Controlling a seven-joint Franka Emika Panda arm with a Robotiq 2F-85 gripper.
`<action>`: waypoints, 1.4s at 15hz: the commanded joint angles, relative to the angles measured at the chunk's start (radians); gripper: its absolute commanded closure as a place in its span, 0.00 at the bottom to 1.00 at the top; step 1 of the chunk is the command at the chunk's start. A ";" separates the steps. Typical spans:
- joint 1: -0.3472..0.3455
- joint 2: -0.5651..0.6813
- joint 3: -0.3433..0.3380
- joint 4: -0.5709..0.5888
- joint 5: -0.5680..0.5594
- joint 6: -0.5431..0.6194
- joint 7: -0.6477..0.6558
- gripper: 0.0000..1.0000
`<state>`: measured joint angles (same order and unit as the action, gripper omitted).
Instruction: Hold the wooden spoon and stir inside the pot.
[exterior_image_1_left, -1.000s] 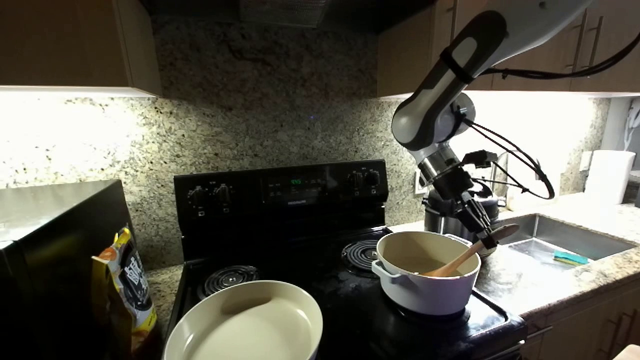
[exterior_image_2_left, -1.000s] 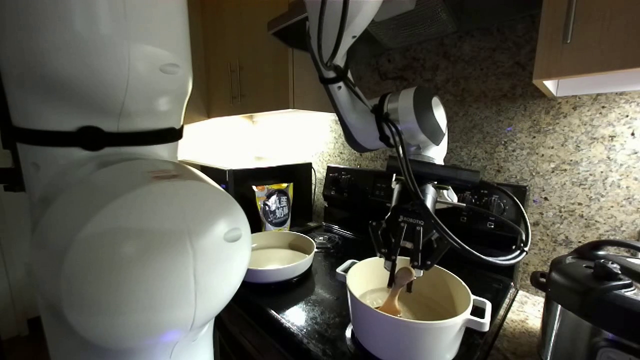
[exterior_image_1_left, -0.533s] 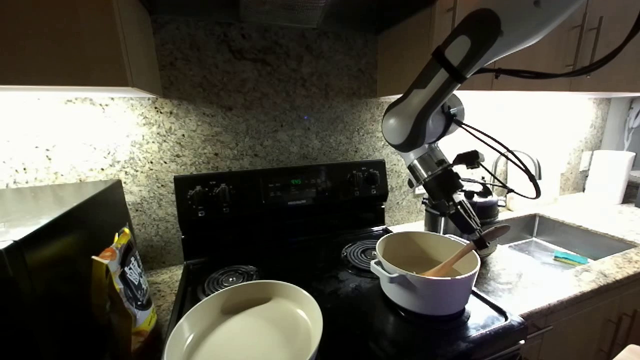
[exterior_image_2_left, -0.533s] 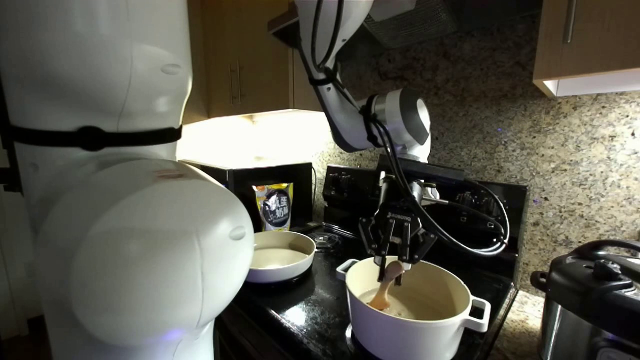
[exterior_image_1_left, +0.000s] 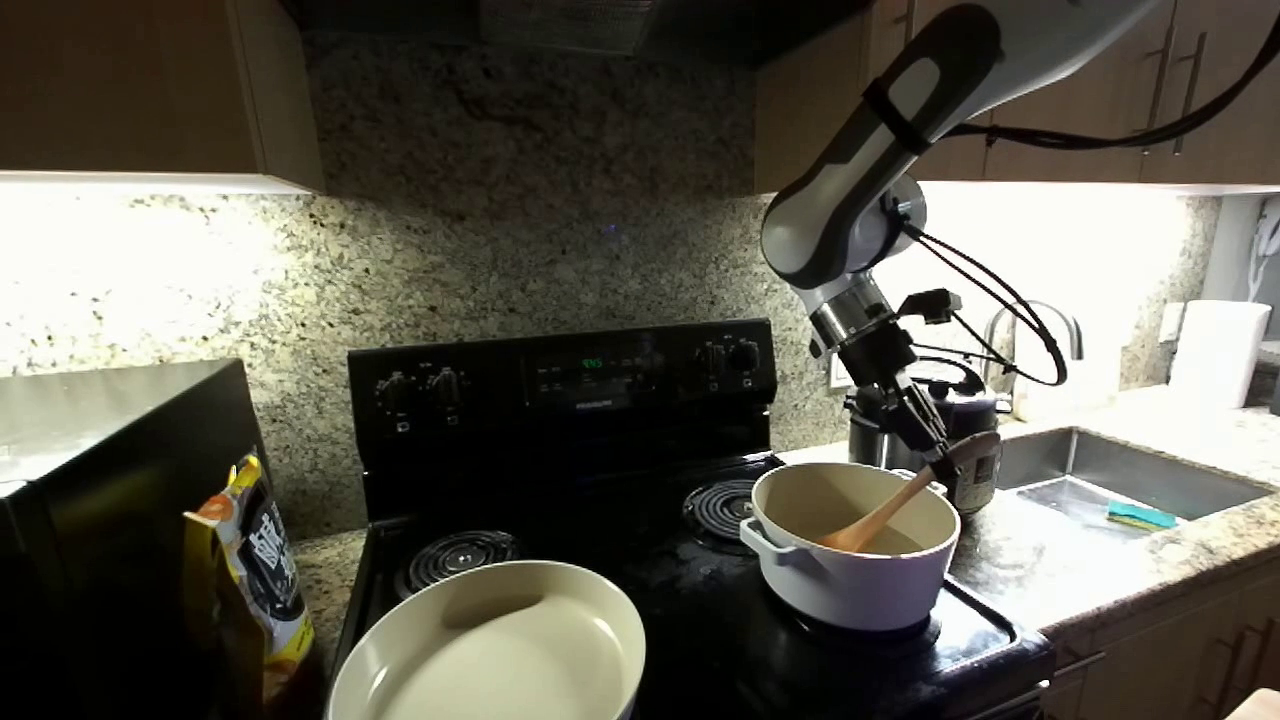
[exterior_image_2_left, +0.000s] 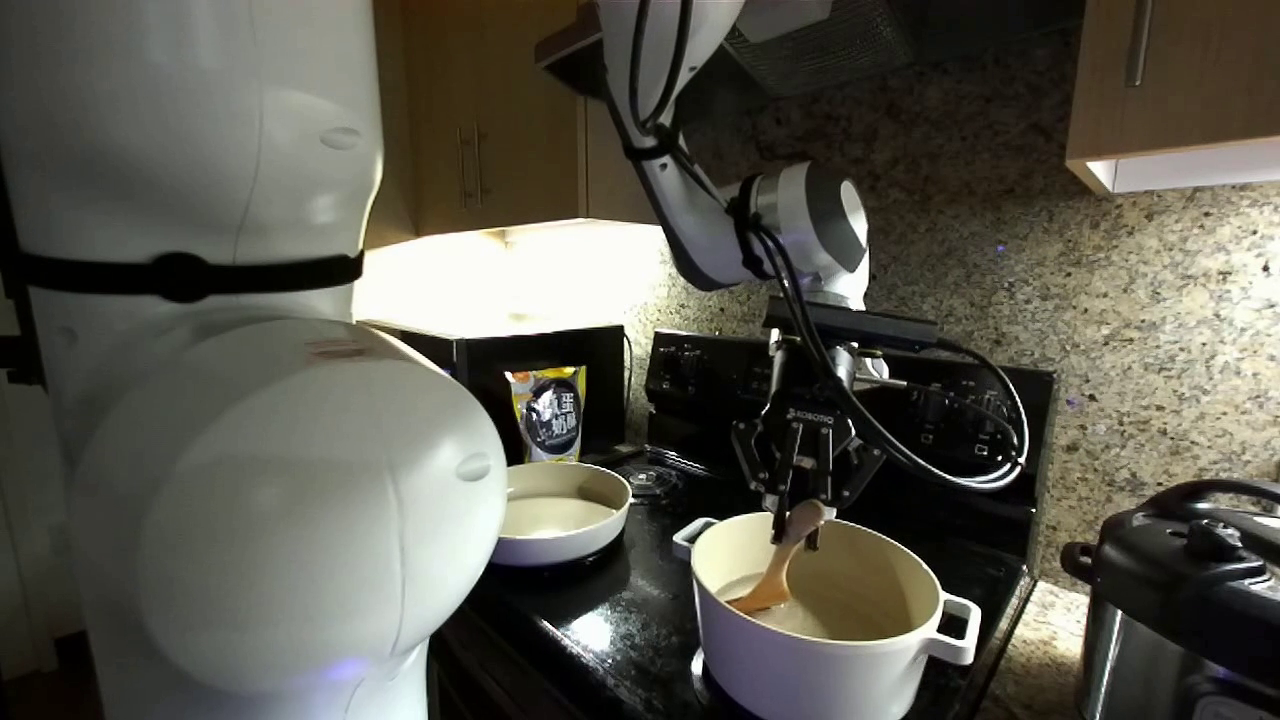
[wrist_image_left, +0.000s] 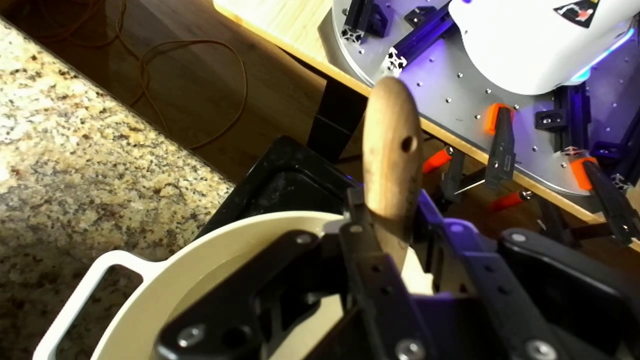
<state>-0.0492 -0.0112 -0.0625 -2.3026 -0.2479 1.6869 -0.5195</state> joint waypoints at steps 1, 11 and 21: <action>-0.020 -0.034 -0.020 -0.022 0.009 0.035 0.005 0.92; -0.054 -0.053 -0.066 -0.063 -0.003 0.045 -0.010 0.92; 0.002 0.004 -0.003 -0.021 0.014 0.011 0.002 0.92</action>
<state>-0.0549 -0.0203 -0.0793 -2.3489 -0.2466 1.7125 -0.5194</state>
